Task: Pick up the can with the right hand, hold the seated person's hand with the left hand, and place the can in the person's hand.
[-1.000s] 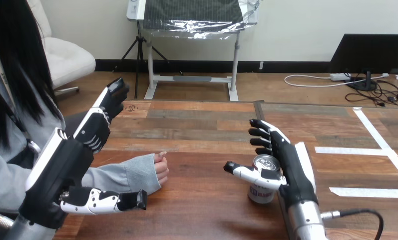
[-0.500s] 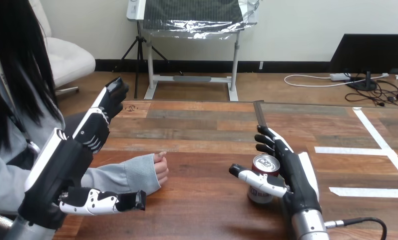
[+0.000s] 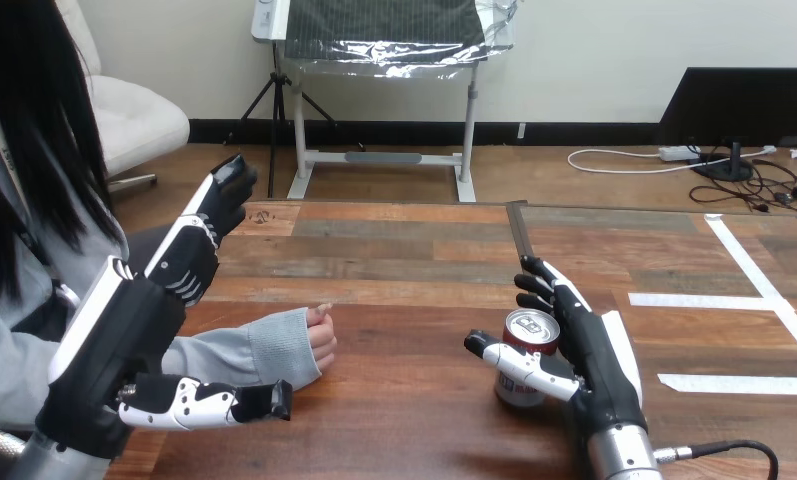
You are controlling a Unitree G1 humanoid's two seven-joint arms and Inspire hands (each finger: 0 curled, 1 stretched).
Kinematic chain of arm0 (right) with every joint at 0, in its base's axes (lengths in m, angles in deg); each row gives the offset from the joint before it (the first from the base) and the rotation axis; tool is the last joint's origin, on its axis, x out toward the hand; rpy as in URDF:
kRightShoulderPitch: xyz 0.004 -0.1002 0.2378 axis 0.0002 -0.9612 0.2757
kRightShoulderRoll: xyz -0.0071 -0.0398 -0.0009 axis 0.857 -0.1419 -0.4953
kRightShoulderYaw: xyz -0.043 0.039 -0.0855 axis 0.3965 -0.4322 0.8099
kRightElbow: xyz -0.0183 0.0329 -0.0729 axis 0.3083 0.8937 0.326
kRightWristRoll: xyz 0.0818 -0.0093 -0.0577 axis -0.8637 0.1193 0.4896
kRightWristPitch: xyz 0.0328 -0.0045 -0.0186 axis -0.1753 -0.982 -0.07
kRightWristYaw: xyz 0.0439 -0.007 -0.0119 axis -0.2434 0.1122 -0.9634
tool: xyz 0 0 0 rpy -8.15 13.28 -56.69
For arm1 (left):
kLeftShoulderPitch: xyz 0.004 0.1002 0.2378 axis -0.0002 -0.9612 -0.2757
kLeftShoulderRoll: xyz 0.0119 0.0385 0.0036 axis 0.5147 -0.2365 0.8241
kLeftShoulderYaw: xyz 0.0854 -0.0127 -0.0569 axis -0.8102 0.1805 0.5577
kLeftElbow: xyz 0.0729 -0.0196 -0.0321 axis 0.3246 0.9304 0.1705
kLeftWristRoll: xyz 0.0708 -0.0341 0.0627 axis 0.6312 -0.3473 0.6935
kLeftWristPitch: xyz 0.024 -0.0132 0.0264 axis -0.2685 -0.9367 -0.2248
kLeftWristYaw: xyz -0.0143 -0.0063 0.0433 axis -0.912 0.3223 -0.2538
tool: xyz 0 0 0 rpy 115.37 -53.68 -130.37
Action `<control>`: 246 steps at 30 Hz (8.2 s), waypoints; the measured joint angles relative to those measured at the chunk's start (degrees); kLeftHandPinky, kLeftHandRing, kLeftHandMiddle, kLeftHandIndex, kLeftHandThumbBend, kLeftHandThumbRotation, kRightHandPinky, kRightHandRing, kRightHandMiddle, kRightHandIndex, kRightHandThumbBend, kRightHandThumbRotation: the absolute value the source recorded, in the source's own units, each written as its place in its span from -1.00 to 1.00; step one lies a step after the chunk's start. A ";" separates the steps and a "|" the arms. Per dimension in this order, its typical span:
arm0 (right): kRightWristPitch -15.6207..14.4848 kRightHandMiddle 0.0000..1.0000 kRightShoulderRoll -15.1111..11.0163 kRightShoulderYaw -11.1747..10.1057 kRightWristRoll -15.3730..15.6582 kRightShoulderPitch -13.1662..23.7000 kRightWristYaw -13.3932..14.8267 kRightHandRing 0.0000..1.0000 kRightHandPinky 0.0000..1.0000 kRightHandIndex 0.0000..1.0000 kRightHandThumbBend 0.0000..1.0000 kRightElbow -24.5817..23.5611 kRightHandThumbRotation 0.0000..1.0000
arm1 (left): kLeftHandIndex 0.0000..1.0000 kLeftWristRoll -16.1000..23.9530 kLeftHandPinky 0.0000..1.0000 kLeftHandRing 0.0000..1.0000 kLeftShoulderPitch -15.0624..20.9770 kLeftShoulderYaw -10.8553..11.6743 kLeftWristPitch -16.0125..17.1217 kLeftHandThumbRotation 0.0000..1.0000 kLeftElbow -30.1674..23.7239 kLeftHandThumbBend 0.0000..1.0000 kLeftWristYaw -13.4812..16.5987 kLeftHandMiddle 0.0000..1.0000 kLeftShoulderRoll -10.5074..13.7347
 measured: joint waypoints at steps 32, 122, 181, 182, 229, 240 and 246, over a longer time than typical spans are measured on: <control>2.50 0.69 0.63 -0.57 -0.06 -3.26 -0.33 0.67 0.60 0.73 1.00 -1.75 -0.36 | 0.98 -0.65 1.00 1.00 0.04 0.40 -0.24 -0.26 0.03 1.00 -1.22 1.00 0.46; 2.08 -0.03 0.57 -1.71 -0.30 -4.96 4.21 -0.20 -0.32 0.04 0.53 -5.09 -1.00 | 1.00 1.23 0.89 1.00 1.03 2.23 3.76 -0.09 1.05 1.00 -1.47 1.00 1.29; -1.27 -0.04 -2.02 2.93 11.72 3.71 12.84 -0.19 -0.28 0.04 0.61 -2.98 -1.00 | 0.75 27.46 0.66 0.75 1.86 3.66 1.59 -0.49 2.91 1.00 14.37 0.75 6.91; -1.42 -0.04 -2.16 3.03 11.96 3.96 13.17 -0.19 -0.27 0.04 0.62 -2.81 -1.00 | 0.75 27.93 0.65 0.74 1.89 3.65 1.58 -0.49 2.91 1.00 14.66 0.75 7.15; -2.46 -0.02 -5.10 3.22 13.21 8.16 16.16 -0.17 -0.27 0.03 0.61 -2.33 -1.00 | 0.68 43.52 0.57 0.68 12.11 -1.80 -5.30 -0.57 5.94 1.00 18.70 0.70 16.41; -1.67 -0.02 -5.11 3.11 12.21 8.30 15.86 -0.18 -0.27 0.03 0.61 -2.33 -1.00 | 0.68 46.27 0.58 0.68 16.46 -5.00 -5.32 -0.50 11.65 1.00 19.78 0.69 18.24; -1.43 -0.03 -5.11 2.93 11.55 8.52 15.52 -0.18 -0.28 0.03 0.61 -2.33 -1.00 | 0.67 47.96 0.55 0.67 19.08 -7.09 -5.27 -0.51 15.24 1.00 20.18 0.68 18.86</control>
